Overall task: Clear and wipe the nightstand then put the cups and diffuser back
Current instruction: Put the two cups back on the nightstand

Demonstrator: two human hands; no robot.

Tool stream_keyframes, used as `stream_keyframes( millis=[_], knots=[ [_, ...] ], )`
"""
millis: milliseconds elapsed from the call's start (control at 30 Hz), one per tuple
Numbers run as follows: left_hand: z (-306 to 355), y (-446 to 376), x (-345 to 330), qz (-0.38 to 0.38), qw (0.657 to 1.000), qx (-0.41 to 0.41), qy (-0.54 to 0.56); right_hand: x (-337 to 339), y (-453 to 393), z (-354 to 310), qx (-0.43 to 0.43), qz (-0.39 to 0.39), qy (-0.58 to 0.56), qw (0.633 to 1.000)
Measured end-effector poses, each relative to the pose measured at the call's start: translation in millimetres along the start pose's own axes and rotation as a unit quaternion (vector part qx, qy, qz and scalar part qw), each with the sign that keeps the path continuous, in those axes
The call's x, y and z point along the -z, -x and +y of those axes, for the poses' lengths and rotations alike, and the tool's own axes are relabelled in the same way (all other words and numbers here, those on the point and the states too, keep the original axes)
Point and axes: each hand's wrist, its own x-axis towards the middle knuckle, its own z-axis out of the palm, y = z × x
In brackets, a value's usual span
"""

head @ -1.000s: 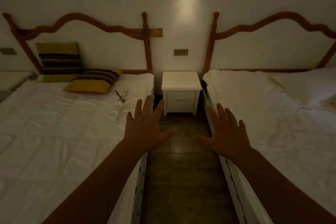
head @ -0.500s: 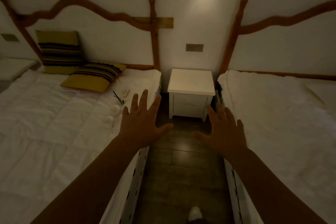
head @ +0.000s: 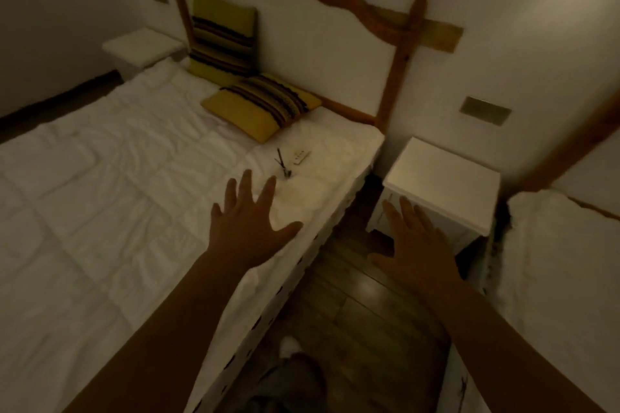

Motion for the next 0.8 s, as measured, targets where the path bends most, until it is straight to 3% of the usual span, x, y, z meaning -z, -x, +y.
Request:
stream_keyframes(
  millis=[233, 400, 800],
  knots=[
    [-78.6, -73.2, -20.7, -0.006, 0.991, 0.135, 0.0, -13.0, -126.9, -57.0, 0.118, -0.043, -0.002, 0.992],
    [-112.4, -118.3, -33.9, -0.022, 0.984, 0.18, 0.001, -22.7, -202.3, -88.2, 0.174, -0.062, 0.01, 0.983],
    [-104.5, -171.9, -103.3, -0.07, 0.95, 0.301, 0.041, -71.5, -351.7, -128.6, 0.264, -0.179, 0.068, 0.945]
  ],
)
